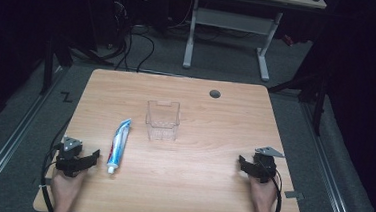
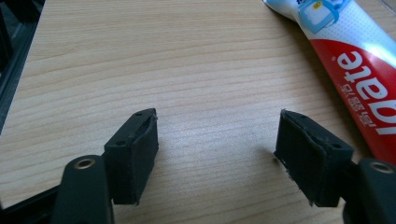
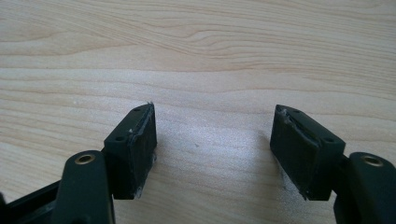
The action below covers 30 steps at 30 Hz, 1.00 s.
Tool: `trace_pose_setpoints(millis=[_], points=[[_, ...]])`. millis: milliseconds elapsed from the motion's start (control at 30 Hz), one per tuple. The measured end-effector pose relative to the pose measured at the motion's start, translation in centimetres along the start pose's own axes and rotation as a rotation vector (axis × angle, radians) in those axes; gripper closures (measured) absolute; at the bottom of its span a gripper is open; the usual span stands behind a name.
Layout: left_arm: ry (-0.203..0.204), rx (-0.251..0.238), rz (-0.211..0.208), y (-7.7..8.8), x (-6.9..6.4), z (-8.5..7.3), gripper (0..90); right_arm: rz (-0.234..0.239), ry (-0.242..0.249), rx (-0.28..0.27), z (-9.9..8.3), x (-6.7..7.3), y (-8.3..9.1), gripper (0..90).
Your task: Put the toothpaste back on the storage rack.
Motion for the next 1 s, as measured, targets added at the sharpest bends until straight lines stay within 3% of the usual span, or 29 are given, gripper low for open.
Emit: trace_pose_setpoints(millis=[167,267,533,733,867,1000], points=[[-0.003,0.01,-0.047,0.03,-0.14,-0.08,20.8,0.011,0.011,0.0,0.0,0.14,0.02,31.4],[0.002,0.01,-0.054,0.06,-0.07,-0.06,20.8,0.012,0.01,0.0,0.01,0.16,0.02,31.1],[0.001,0.01,-0.033,-0.04,-0.24,-0.06,20.8,0.019,0.021,-0.003,0.03,0.19,-0.01,30.8],[-0.057,0.034,-0.009,-0.31,-0.76,-0.12,15.4,0.025,0.023,0.0,0.02,0.29,0.02,30.2],[-0.067,0.077,-0.013,-0.12,-0.73,0.16,18.3,0.032,0.031,0.0,0.03,0.34,0.03,30.1],[-0.062,0.067,-0.008,0.16,-0.36,0.03,23.1,0.036,0.036,-0.002,0.03,0.39,0.02,30.1]])
Point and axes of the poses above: each handheld gripper's, and its own axes: y roughly backward along the jaws, z roughly out of its top, x roughly to its left, the point moved 5 cm from there along -y, roughly forward along the jaws, and after that the axes turned 8 degrees about y, right-handed, at the moved point
